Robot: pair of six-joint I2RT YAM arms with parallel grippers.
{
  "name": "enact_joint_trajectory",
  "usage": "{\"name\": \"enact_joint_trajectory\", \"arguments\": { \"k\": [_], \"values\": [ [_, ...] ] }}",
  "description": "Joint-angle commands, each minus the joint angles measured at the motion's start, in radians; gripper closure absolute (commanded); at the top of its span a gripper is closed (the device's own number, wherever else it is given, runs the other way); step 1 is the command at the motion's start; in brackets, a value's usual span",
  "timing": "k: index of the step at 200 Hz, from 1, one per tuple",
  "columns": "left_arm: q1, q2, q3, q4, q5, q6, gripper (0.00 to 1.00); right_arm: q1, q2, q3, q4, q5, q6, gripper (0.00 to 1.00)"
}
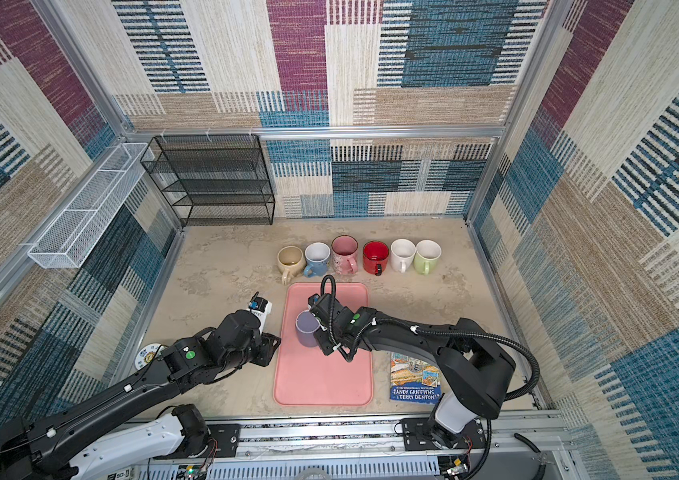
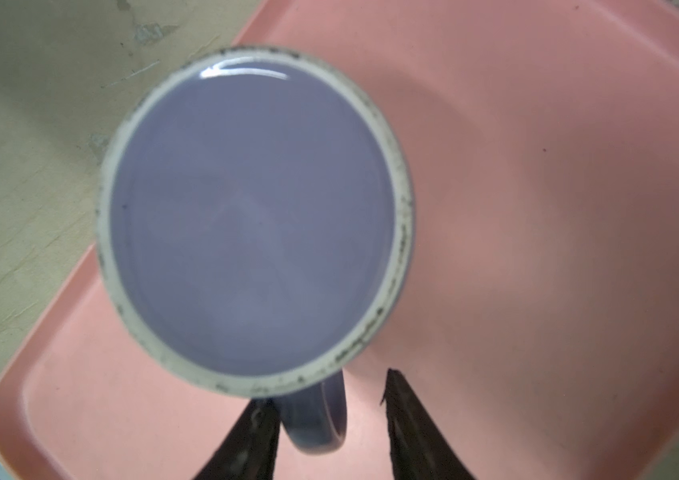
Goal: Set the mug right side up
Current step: 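Close the right gripper on the purple mug's handle and lift it, then rotate the purple mug opening toward the left gripper while the left gripper reaches its rim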
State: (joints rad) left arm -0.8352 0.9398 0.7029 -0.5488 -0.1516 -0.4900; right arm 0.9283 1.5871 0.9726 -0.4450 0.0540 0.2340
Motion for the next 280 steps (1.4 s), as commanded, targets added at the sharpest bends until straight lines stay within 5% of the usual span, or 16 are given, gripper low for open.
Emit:
{"name": "enact_joint_trajectory", "arguments": {
  "k": [1, 97, 162, 207, 239, 280],
  "values": [
    [0.001, -0.004, -0.003, -0.005, -0.009, 0.017, 0.61, 0.008, 0.017, 0.018, -0.011, 0.027, -0.01, 0.57],
    [0.003, -0.017, -0.038, 0.01, -0.005, 0.006, 0.61, 0.01, 0.065, 0.054, -0.031, 0.062, -0.02, 0.72],
    [0.004, -0.029, -0.053, 0.012, -0.007, -0.005, 0.61, 0.01, 0.049, 0.054, -0.015, 0.074, -0.022, 0.95],
    [0.004, -0.014, -0.069, 0.044, 0.011, -0.013, 0.6, 0.011, 0.007, 0.039, 0.012, 0.065, -0.013, 1.0],
    [0.015, -0.037, -0.171, 0.251, 0.157, -0.045, 0.57, 0.007, -0.08, 0.006, 0.097, 0.003, -0.01, 1.0],
    [0.054, -0.141, -0.387, 0.717, 0.363, -0.158, 0.53, -0.041, -0.247, -0.085, 0.293, -0.184, 0.006, 1.0]
  ]
}}
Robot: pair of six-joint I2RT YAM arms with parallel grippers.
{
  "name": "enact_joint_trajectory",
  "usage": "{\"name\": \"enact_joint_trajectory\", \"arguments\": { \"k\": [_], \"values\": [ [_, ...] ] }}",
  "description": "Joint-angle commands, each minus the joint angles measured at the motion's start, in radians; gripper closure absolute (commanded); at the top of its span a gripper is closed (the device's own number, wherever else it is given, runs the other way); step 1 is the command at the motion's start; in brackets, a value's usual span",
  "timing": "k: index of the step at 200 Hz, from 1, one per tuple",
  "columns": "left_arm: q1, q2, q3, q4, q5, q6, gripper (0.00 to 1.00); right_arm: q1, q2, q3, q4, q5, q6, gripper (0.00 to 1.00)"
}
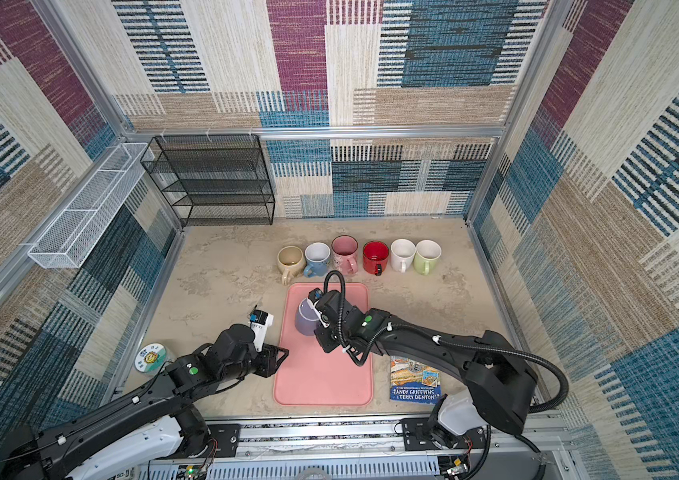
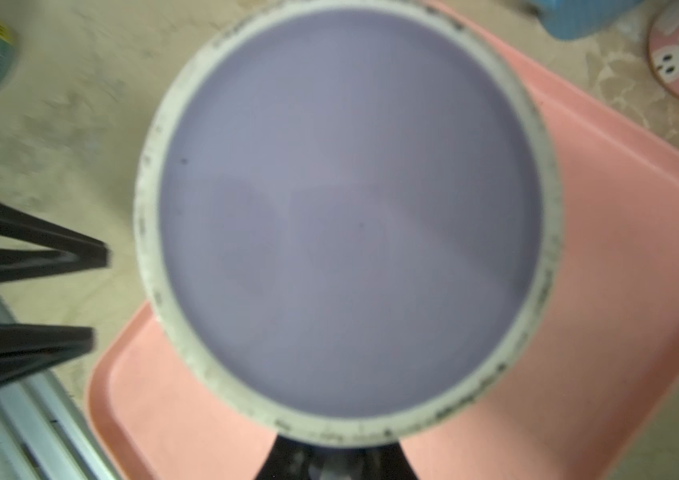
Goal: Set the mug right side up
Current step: 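Rotate the purple mug opening toward the left gripper while the left gripper reaches its rim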
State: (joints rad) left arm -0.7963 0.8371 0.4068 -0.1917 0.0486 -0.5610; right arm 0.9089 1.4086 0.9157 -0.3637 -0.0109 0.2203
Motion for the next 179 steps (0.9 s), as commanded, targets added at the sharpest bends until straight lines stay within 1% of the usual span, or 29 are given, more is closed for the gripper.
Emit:
{"name": "enact_joint_trajectory", "arguments": {
  "k": [1, 16, 42, 80, 86, 105, 124, 148, 179],
  "values": [
    [0.016, -0.039, -0.095, 0.368, 0.165, -0.089, 0.53, -0.023, -0.072, -0.031, 0.217, -0.123, 0.02, 1.0],
    [0.027, -0.048, -0.134, 0.476, 0.198, -0.112, 0.52, -0.037, -0.119, -0.052, 0.277, -0.193, 0.025, 1.0],
    [0.039, -0.023, -0.142, 0.587, 0.264, -0.121, 0.52, -0.073, -0.18, -0.087, 0.382, -0.302, 0.051, 1.0],
    [0.066, 0.018, -0.17, 0.792, 0.322, -0.159, 0.52, -0.16, -0.238, -0.172, 0.595, -0.5, 0.15, 1.0],
    [0.072, 0.023, -0.172, 0.852, 0.33, -0.165, 0.51, -0.174, -0.243, -0.183, 0.628, -0.534, 0.169, 1.0],
    [0.089, 0.032, -0.174, 0.919, 0.348, -0.177, 0.51, -0.206, -0.244, -0.205, 0.709, -0.622, 0.217, 1.0],
    [0.104, 0.04, -0.164, 0.95, 0.365, -0.177, 0.52, -0.229, -0.24, -0.221, 0.771, -0.699, 0.253, 1.0],
    [0.119, 0.068, -0.147, 0.975, 0.387, -0.176, 0.52, -0.243, -0.234, -0.237, 0.83, -0.761, 0.284, 1.0],
    [0.137, 0.125, -0.148, 1.082, 0.415, -0.215, 0.52, -0.249, -0.228, -0.249, 0.869, -0.797, 0.298, 1.0]
  ]
}}
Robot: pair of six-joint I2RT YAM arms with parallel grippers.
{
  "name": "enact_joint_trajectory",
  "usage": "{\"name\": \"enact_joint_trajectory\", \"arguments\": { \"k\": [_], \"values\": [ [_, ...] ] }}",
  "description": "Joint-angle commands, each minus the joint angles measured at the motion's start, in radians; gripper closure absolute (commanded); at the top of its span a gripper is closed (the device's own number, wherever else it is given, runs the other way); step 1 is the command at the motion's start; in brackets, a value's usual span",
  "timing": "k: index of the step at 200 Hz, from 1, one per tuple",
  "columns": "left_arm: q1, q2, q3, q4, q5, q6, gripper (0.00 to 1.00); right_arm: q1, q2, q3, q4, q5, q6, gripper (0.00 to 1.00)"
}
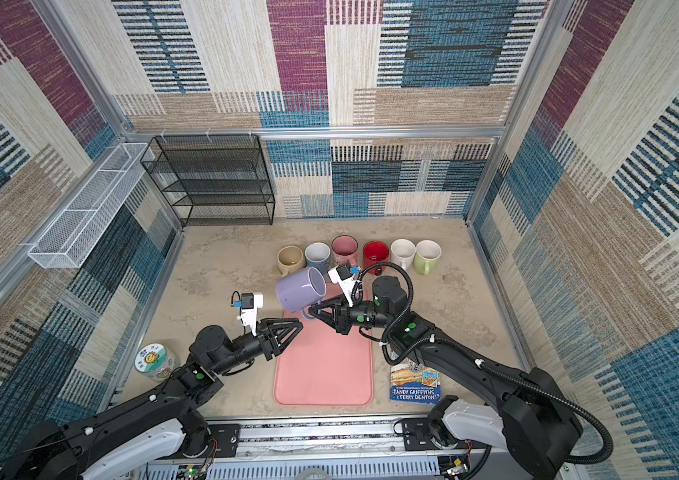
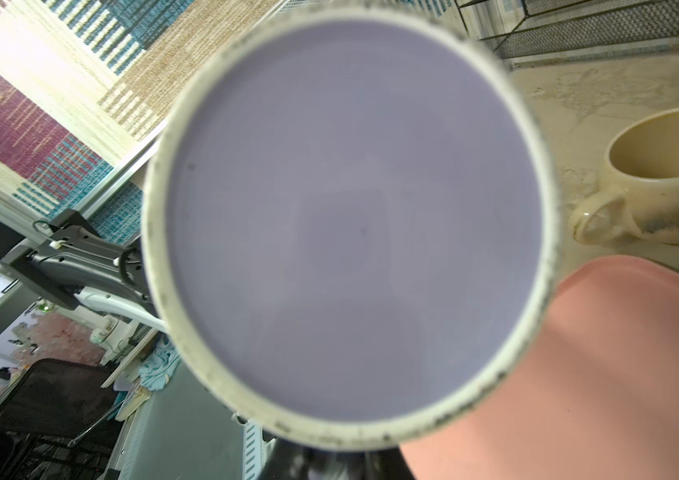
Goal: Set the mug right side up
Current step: 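Rotate the purple mug opening toward the left gripper while the left gripper reaches its rim, then close the left gripper on the purple mug's rim while the right holds the handle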
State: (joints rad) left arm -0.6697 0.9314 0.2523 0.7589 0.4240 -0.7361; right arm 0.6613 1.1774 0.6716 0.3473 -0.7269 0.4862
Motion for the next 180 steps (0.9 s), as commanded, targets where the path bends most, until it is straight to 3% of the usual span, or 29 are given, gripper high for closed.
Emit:
{"name": "enact_joint_trajectory", "arguments": {
  "k": [1, 83, 180],
  "values": [
    [0.01, 0.032, 0.007, 0.135, 0.041, -0.04, 0.52, -0.002, 0.003, -0.005, 0.158, -0.081, 0.032, 1.0],
    [0.015, 0.124, 0.037, 0.303, 0.131, -0.079, 0.57, -0.01, 0.012, -0.033, 0.205, -0.121, 0.051, 1.0],
    [0.015, 0.124, 0.058, 0.316, 0.116, -0.079, 0.73, -0.011, 0.077, -0.088, 0.347, -0.182, 0.12, 1.0]
  ]
}}
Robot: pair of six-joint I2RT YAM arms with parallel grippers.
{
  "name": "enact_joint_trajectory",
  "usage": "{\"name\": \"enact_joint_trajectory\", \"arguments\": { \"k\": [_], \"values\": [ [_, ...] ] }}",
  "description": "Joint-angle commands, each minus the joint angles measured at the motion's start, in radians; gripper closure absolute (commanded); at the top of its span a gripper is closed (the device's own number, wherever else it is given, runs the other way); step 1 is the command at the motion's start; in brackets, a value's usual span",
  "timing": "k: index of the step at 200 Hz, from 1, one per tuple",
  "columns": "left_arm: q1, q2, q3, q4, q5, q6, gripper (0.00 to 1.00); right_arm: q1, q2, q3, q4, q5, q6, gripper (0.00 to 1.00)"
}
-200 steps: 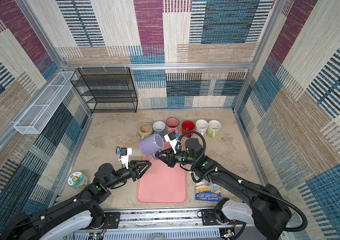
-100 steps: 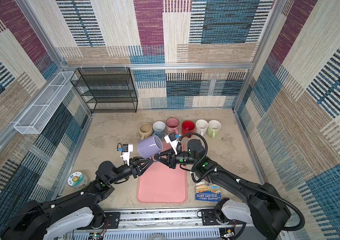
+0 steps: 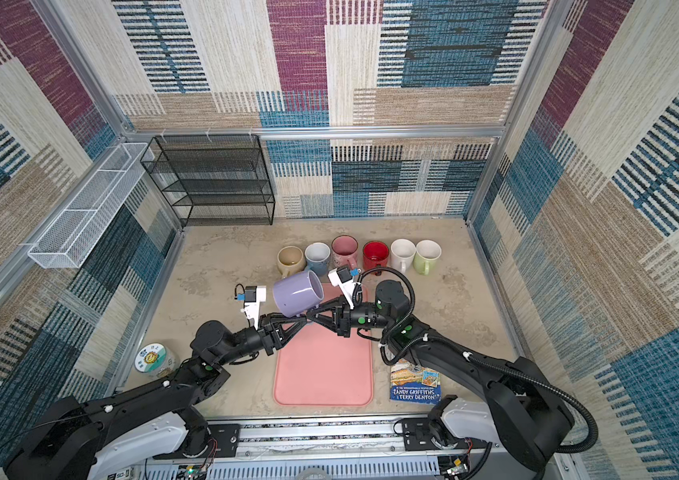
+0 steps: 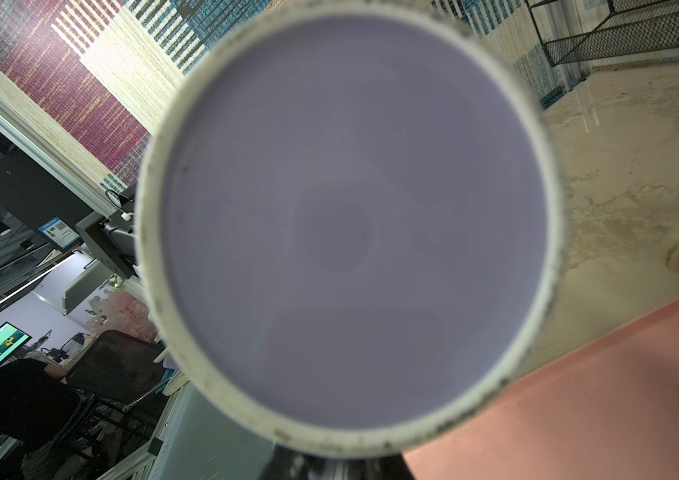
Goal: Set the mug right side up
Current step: 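Close the left gripper on the purple mug's rim while the right holds the handle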
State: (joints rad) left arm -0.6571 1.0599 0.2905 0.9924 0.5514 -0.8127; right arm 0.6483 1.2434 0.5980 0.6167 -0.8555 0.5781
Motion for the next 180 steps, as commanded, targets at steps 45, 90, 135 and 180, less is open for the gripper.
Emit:
{"name": "enact_joint_trajectory", "arguments": {
  "k": [45, 90, 135, 180],
  "values": [
    [0.004, -0.021, 0.017, 0.08, -0.051, 0.0, 0.78, 0.002, 0.032, -0.055, 0.146, -0.071, 0.054, 1.0],
    [0.004, -0.028, 0.007, 0.093, -0.09, -0.003, 0.94, 0.002, 0.056, -0.084, 0.187, -0.07, 0.072, 1.0],
    [0.004, -0.031, 0.0, 0.098, -0.091, 0.001, 1.0, 0.002, 0.054, -0.067, 0.15, -0.046, 0.047, 0.98],
    [0.004, -0.075, -0.019, 0.054, -0.108, 0.026, 1.0, 0.001, 0.023, -0.042, 0.074, -0.014, 0.005, 0.76]
  ]
}}
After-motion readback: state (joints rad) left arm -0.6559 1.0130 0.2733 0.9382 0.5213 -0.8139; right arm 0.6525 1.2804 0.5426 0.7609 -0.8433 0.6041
